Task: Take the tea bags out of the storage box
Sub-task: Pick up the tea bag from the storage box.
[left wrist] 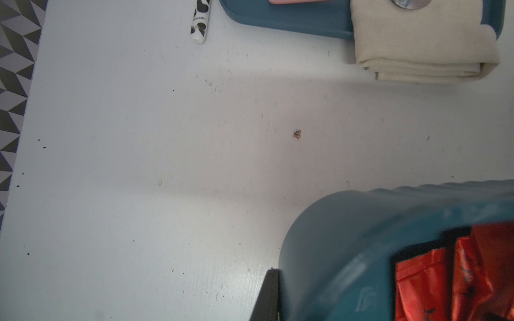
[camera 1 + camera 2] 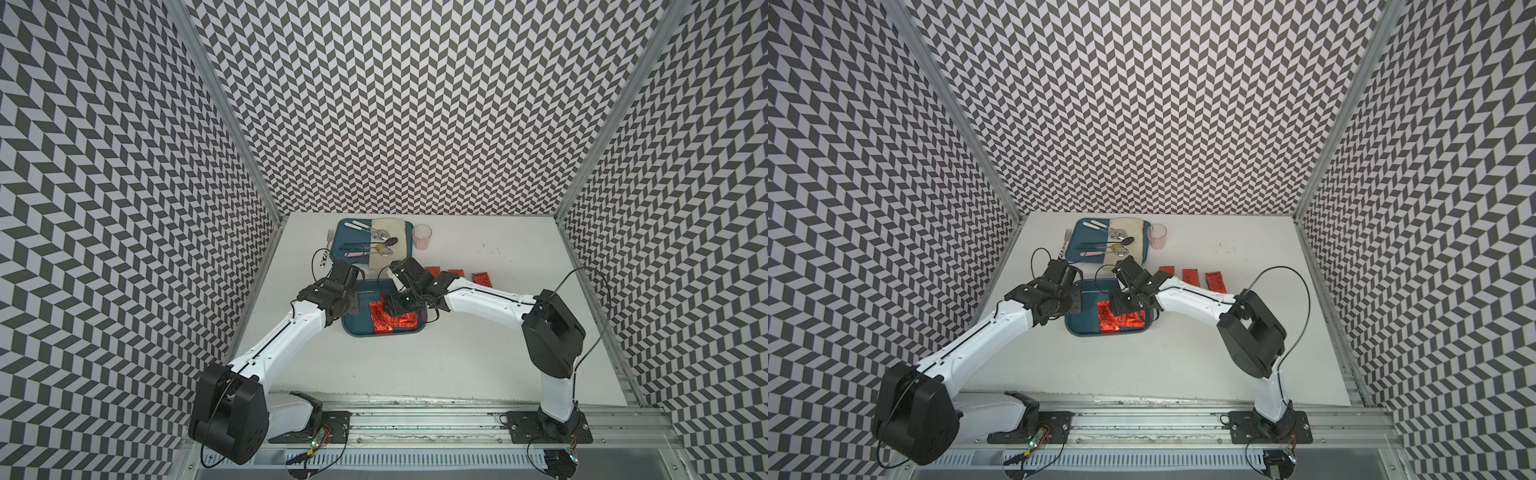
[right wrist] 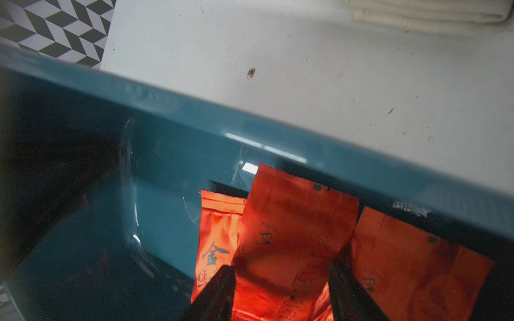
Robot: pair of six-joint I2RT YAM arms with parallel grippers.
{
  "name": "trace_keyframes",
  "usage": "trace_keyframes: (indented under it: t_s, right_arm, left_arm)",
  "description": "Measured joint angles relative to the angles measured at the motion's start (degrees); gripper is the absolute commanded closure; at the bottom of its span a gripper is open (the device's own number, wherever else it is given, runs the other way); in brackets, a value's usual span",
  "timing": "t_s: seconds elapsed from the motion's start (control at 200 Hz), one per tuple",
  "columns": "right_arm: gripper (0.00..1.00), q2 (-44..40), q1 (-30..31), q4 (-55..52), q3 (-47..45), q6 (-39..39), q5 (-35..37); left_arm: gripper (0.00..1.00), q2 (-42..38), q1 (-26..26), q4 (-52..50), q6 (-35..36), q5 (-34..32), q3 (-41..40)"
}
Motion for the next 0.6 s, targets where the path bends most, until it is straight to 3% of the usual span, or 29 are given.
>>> trace_keyframes:
  t_s: [0.265, 0.596]
  right_arm:
    - [0.36, 0.0, 0.0, 0.7, -0.3, 0.8, -2.5]
    - [0.37, -0.3, 1.6, 4.8, -0.8, 0.6, -8.9]
  left_arm:
    - [1.00, 0.0, 0.0, 0.0, 0.1, -0.1, -0.1]
    - [1.00, 0.0, -0.3, 0.0, 0.2, -0.1, -0.1]
